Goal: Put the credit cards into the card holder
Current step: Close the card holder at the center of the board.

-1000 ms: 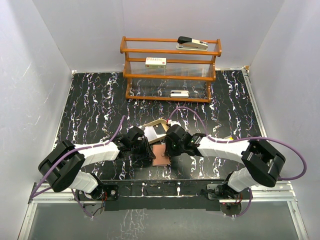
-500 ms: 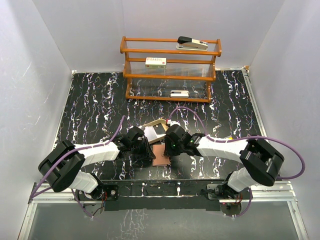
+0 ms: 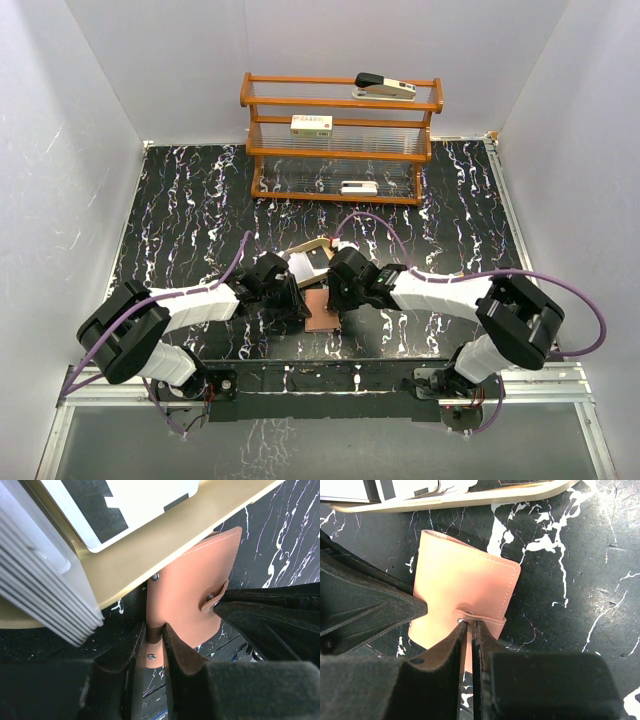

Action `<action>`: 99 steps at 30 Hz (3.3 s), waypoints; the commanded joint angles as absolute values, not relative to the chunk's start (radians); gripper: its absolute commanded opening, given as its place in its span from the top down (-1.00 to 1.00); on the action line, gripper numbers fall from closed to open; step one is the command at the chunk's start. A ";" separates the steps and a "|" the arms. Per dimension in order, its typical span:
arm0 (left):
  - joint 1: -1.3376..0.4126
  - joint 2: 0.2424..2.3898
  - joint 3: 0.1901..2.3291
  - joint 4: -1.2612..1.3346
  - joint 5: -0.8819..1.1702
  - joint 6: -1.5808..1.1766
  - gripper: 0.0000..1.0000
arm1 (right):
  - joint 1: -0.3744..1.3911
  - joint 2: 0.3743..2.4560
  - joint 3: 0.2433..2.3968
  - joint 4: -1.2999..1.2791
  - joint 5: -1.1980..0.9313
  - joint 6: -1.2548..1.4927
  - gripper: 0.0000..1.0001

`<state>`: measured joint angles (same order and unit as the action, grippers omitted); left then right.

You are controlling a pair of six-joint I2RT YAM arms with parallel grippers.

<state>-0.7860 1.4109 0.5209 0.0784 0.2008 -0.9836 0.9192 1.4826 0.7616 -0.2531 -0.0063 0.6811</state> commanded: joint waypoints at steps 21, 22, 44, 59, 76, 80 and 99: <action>-0.801 1.507 0.458 0.103 0.198 -0.938 0.69 | 0.894 1.732 0.905 -0.391 0.013 0.625 0.84; -0.801 1.512 0.464 0.098 0.198 -0.935 0.69 | 0.892 1.749 0.906 -0.394 0.007 0.621 0.84; -0.801 1.440 0.470 0.056 0.169 -0.957 0.68 | 0.879 1.498 0.884 -0.378 -0.015 0.646 0.83; -0.800 1.453 0.458 0.116 0.211 -0.939 0.68 | 0.887 1.481 0.816 -0.289 -0.013 0.686 0.85; -0.800 1.452 0.460 0.089 0.189 -0.945 0.69 | 0.949 1.460 0.830 -0.316 0.083 0.718 0.83; -0.801 1.448 0.457 0.085 0.186 -0.946 0.68 | 0.952 1.457 0.835 -0.337 0.107 0.716 0.82; -0.801 1.447 0.457 0.083 0.183 -0.946 0.69 | 0.953 1.473 0.831 -0.336 0.116 0.709 0.80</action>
